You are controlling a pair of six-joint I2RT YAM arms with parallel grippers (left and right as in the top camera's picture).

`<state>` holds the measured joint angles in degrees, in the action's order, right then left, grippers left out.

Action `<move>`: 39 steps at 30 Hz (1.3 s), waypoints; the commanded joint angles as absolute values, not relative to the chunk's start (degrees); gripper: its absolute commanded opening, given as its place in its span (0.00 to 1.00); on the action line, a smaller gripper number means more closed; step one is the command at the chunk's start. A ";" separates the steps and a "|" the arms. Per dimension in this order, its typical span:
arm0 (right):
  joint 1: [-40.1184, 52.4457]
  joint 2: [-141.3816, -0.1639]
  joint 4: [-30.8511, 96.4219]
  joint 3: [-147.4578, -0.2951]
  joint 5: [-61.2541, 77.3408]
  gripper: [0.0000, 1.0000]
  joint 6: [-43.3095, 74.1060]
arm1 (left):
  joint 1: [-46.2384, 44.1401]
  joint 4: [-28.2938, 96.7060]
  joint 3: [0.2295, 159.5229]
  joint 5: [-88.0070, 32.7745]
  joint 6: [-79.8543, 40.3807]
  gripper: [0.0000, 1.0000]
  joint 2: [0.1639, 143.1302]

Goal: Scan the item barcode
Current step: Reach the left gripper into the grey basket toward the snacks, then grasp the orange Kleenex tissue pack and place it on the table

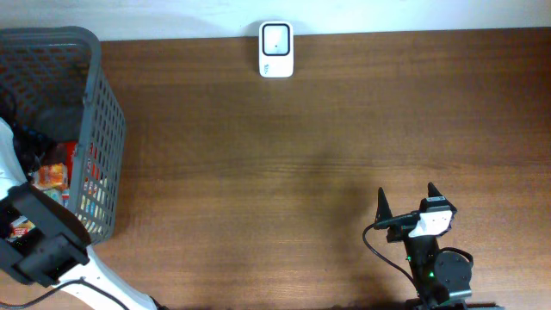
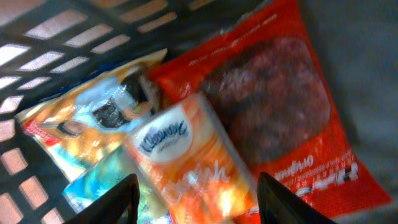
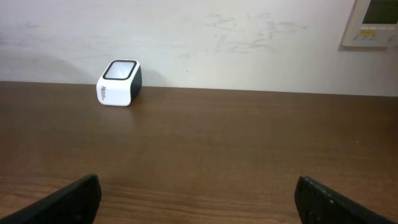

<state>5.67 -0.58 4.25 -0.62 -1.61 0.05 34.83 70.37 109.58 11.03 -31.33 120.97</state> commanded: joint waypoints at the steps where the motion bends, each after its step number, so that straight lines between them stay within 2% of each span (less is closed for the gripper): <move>1: 5.50 -0.21 4.67 -0.32 -1.74 0.98 0.47 | 34.54 68.31 109.21 12.03 -32.14 0.56 123.61; 3: 5.50 -0.21 4.67 -0.32 -1.74 0.98 0.47 | 34.54 68.01 109.21 12.03 -32.14 0.47 124.27; 4: 5.50 -0.21 4.67 -0.32 -1.74 0.98 0.47 | 34.54 68.12 109.21 12.03 -32.12 0.39 124.77; 5: 5.50 -0.21 4.67 -0.32 -1.74 0.98 0.47 | 34.54 68.18 109.21 12.03 -32.12 0.26 125.29; 6: 5.50 -0.21 4.67 -0.32 -1.74 0.98 0.47 | 34.54 68.38 109.21 12.03 -32.12 0.19 125.75; 8: 5.50 -0.21 4.67 -0.32 -1.74 0.98 0.47 | 34.54 68.62 108.77 12.03 -32.12 0.13 126.04; 9: 5.50 -0.21 4.67 -0.32 -1.74 0.98 0.47 | 34.54 69.04 108.77 12.03 -32.12 0.13 126.04; 10: 5.50 -0.21 4.67 -0.32 -1.74 0.98 0.47 | 34.54 69.43 108.77 12.03 -32.12 0.23 126.04; 11: 5.50 -0.21 4.67 -0.32 -1.74 0.98 0.47 | 34.54 69.73 108.77 12.03 -32.12 0.44 126.04; 12: 5.50 -0.21 4.67 -0.32 -1.74 0.98 0.47 | 34.54 70.13 108.77 12.03 -32.10 0.59 126.04; 14: 5.50 -0.21 4.67 -0.32 -1.74 0.98 0.47 | 34.54 70.67 108.77 12.05 -32.10 0.97 126.04; 15: 5.50 -0.21 4.67 -0.32 -1.74 0.98 0.47 | 34.54 70.87 108.77 12.03 -32.08 0.98 126.04; 17: 5.50 -0.21 4.67 -0.32 -1.74 0.98 0.47 | 34.54 71.42 108.77 12.03 -32.10 0.73 126.04; 19: 5.50 -0.21 4.67 -0.32 -1.74 0.98 0.47 | 34.54 71.66 108.77 12.03 -32.08 0.58 126.04; 20: 5.50 -0.21 4.67 -0.32 -1.74 0.98 0.47 | 34.54 71.72 108.77 12.05 -32.10 0.44 126.04; 21: 5.50 -0.21 4.67 -0.32 -1.74 0.98 0.47 | 34.54 72.27 108.77 12.05 -32.10 0.18 126.04; 22: 5.50 -0.21 4.67 -0.32 -1.74 0.98 0.47 | 34.54 72.53 108.77 12.03 -32.10 0.05 126.04; 23: 5.50 -0.21 4.67 -0.32 -1.74 0.99 0.47 | 34.54 72.71 108.77 12.05 -32.10 0.00 126.04; 27: 5.50 -0.21 4.67 -0.32 -1.74 0.98 0.47 | 34.83 79.09 113.84 11.60 -32.08 0.00 125.86; 31: 5.50 -0.21 4.67 -0.32 -1.74 0.99 0.47 | 34.81 90.83 136.16 7.57 -32.10 0.00 125.84; 35: 5.50 -0.21 4.67 -0.32 -1.74 0.99 0.47 | 34.22 96.71 160.42 -6.63 -28.10 0.00 125.27; 39: 5.50 -0.21 4.67 -0.32 -1.74 0.98 0.47 | 30.89 96.71 174.49 -23.18 -20.80 0.00 121.51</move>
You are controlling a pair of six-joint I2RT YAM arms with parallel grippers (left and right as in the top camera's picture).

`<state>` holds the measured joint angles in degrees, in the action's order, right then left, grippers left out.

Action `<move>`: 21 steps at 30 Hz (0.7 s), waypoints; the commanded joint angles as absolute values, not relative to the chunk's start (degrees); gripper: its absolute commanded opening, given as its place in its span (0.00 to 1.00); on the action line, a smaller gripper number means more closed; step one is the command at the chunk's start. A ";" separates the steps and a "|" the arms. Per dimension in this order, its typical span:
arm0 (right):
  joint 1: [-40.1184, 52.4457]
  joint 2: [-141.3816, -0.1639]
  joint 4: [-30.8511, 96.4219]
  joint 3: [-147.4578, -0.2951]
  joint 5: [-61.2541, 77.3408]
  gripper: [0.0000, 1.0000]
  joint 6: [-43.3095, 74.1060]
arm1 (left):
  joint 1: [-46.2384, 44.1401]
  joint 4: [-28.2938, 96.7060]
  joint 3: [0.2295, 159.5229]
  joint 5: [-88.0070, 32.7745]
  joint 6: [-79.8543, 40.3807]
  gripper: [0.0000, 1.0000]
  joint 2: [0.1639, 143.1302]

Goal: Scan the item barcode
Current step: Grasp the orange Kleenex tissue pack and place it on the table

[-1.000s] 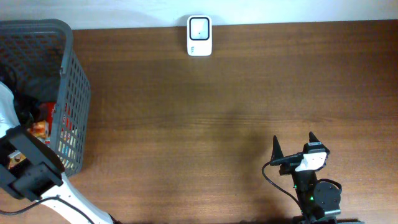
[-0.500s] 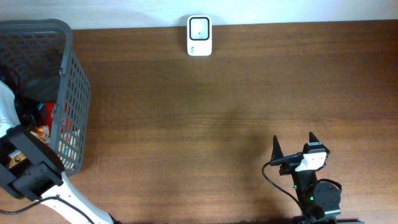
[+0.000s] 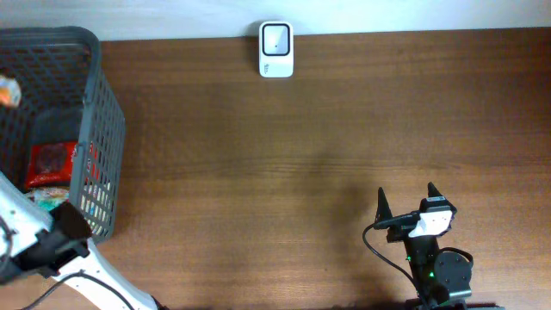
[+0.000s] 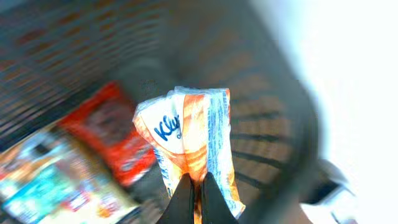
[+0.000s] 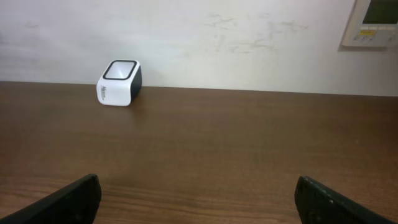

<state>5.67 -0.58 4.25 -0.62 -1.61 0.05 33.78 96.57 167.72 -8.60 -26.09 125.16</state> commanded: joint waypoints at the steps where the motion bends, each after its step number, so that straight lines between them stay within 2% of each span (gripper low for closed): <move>1: 5.50 -0.21 4.67 -0.32 -1.74 0.98 0.47 | 27.14 96.71 176.44 -26.26 -20.67 0.00 119.70; 5: 5.50 -0.21 4.67 -0.32 -1.74 0.98 0.47 | 13.17 96.71 176.00 -26.06 -16.40 0.00 118.56; 6: 5.50 -0.21 4.67 -0.32 -1.74 0.99 0.47 | 5.10 96.71 173.21 -23.42 -14.83 0.00 118.91; 12: 5.50 -0.21 4.67 -0.32 -1.74 0.98 0.47 | -19.77 92.64 155.79 -1.91 -14.87 0.00 124.42; 15: 5.50 -0.21 4.67 -0.32 -1.74 0.98 0.47 | -27.99 83.48 144.27 5.30 -14.87 0.00 128.95; 19: 5.50 -0.21 4.67 -0.32 -1.74 0.98 0.47 | -34.92 68.86 132.14 5.85 -14.90 0.00 136.51; 21: 5.50 -0.21 4.67 -0.32 -1.74 0.99 0.47 | -36.62 67.09 131.09 5.85 -14.92 0.00 139.57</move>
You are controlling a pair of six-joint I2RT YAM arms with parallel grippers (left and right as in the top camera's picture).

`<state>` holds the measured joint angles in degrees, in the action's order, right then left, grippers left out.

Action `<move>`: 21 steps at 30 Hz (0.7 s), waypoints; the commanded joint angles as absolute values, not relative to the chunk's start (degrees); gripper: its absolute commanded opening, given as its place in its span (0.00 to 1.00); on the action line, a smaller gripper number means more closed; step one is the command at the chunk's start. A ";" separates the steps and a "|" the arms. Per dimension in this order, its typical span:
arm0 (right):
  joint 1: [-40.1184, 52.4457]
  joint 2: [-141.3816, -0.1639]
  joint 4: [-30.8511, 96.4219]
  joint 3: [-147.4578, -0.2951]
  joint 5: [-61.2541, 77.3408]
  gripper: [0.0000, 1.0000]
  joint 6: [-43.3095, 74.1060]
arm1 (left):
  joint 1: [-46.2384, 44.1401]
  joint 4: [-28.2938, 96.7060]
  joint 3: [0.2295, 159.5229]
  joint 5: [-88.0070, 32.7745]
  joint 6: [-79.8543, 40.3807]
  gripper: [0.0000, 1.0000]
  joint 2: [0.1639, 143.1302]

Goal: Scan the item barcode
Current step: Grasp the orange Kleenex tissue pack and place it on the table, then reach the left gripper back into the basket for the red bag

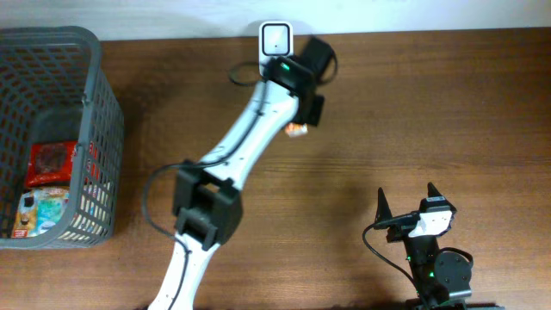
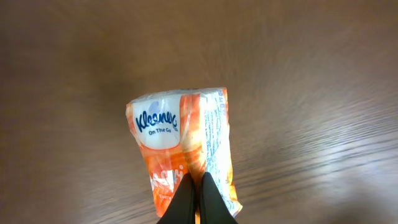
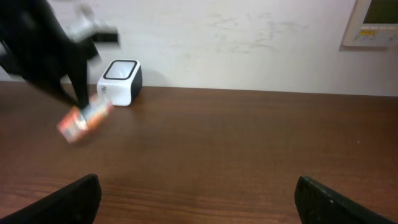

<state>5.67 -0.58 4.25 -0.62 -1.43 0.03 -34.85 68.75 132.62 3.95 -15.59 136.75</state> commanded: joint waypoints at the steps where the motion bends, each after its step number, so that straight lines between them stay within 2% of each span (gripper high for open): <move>1: 5.50 -0.21 4.67 -0.32 -1.74 0.98 0.47 | -37.10 67.11 131.09 5.85 -14.92 0.13 140.29; 3: 5.50 -0.21 4.67 -0.32 -1.74 0.99 0.47 | -37.39 67.33 131.24 5.85 -14.90 0.64 140.40; 4: 5.50 -0.21 4.67 -0.32 -1.74 0.98 0.47 | -37.12 68.40 132.40 5.85 -14.87 0.79 139.96; 7: 5.50 -0.21 4.67 -0.32 -1.74 0.98 0.47 | -34.59 75.02 140.57 5.85 -14.90 0.81 137.93; 13: 5.50 -0.21 4.67 -0.32 -1.74 0.98 0.47 | -22.22 89.56 172.31 5.87 -14.85 0.81 128.53; 16: 5.50 -0.21 4.67 -0.32 -1.74 0.98 0.47 | -11.16 93.23 179.96 5.87 -14.87 0.82 122.93; 17: 5.50 -0.21 4.67 -0.32 -1.74 0.98 0.47 | -7.40 93.84 179.72 5.89 -14.87 0.87 121.01; 21: 5.50 -0.21 4.67 -0.32 -1.74 0.98 0.47 | 14.06 96.71 179.11 5.30 -16.27 0.90 118.15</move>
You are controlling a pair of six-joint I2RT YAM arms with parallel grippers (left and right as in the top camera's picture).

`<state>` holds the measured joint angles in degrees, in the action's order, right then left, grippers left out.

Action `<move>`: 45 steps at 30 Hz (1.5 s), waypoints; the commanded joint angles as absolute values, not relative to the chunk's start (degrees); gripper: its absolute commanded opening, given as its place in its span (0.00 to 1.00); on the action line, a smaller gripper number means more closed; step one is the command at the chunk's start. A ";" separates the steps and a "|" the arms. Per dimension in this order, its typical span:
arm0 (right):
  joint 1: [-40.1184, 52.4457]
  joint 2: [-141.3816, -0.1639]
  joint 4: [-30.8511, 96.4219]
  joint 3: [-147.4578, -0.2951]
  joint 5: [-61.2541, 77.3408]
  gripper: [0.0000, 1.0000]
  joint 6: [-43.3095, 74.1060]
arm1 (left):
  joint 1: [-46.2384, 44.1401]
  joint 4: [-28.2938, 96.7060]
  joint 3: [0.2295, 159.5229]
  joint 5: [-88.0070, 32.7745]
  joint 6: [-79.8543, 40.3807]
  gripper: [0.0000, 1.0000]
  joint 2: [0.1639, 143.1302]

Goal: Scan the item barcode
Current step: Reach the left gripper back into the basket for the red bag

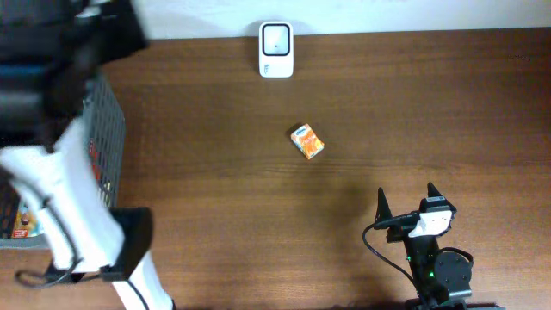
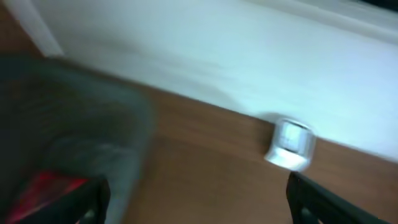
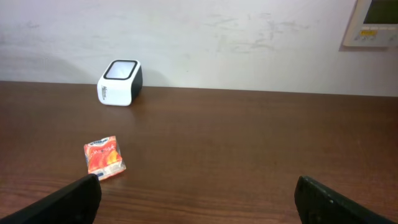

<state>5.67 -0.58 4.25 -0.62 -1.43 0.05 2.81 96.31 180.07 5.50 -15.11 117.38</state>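
Note:
An orange Kleenex tissue pack lies flat on the brown table, a little in front of the white barcode scanner at the back edge. The right wrist view shows the pack free of any gripper, with the scanner behind it. My left gripper is open and holds nothing. Its blurred view takes in the basket and the scanner. The left arm is a blur at the far left. My right gripper stands open at the front right, well away from the pack.
A grey mesh basket stands at the table's left end. A red packet shows inside it. A white wall runs behind the table's back edge, with a wall panel at the right.
The left gripper was shut on the tissue pack beside the scanner. Now it is open, the pack lies on the table, and the arm is back at the far left by the basket.
My left gripper hung open over the tissue pack in the basket. Then it was shut on the pack above the basket, then held it beside the scanner. Now the pack lies on the table and the gripper is open. The right arm has not moved.

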 commanded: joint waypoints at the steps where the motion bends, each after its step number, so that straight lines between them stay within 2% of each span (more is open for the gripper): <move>1: 5.50 -0.21 4.67 -0.32 -1.74 0.99 0.47 | 17.58 96.71 178.21 5.41 -17.63 0.90 118.15; 3: 5.50 -0.21 4.67 -0.32 -1.74 0.98 0.47 | 26.17 96.71 172.59 5.43 -20.67 0.90 118.15; 8: 5.50 -0.21 4.67 -0.32 -1.74 0.98 0.47 | 33.17 91.15 150.15 5.37 -24.82 0.91 118.15; 13: 5.50 -0.21 4.67 -0.32 -1.74 0.98 0.47 | 30.94 75.02 125.29 5.39 -24.84 0.89 118.15; 17: 5.50 -0.21 4.67 -0.32 -1.74 0.98 0.47 | 27.77 62.72 113.19 6.37 -24.82 0.89 118.17; 21: 5.50 -0.21 4.67 -0.32 -1.74 0.98 0.47 | 26.65 51.11 103.68 10.94 -24.88 0.84 118.17; 22: 5.50 -0.21 4.67 -0.32 -1.74 0.98 0.47 | 26.68 49.54 101.86 12.64 -25.78 0.78 118.17; 24: 5.50 -0.21 4.67 -0.32 -1.74 0.99 0.47 | 26.68 47.33 98.43 15.77 -27.59 0.76 118.17; 32: 5.50 -0.32 4.67 -0.32 -1.74 0.98 0.47 | 27.05 41.36 86.41 19.31 -27.57 0.78 118.39; 33: 5.50 -0.32 4.67 -0.32 -1.74 0.98 0.47 | 27.07 41.41 86.21 19.29 -27.55 0.75 118.39; 35: 5.50 -0.32 4.67 -0.32 -1.74 0.98 0.47 | 27.05 41.89 86.21 19.29 -27.35 0.45 118.39; 36: 5.50 -0.32 4.67 -0.32 -1.74 0.98 0.47 | 27.05 42.19 86.24 19.31 -27.33 0.19 118.37; 37: 5.50 -0.32 4.67 -0.32 -1.74 0.98 0.47 | 27.07 42.24 86.39 19.33 -26.98 0.08 118.30; 38: 5.50 -0.32 4.67 -0.32 -1.74 0.98 0.47 | 27.05 42.28 86.78 19.31 -25.82 0.00 118.04; 43: 5.50 -0.32 4.67 -0.32 -1.74 0.98 0.47 | 27.05 45.60 92.95 19.27 -25.65 0.00 109.56; 45: 5.50 -0.32 4.67 -0.32 -1.74 0.98 0.47 | 27.05 45.93 95.92 16.23 -25.67 0.00 101.80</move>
<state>5.67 -0.58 4.27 -0.62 -1.43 0.03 26.70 46.13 90.45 18.70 -26.41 113.06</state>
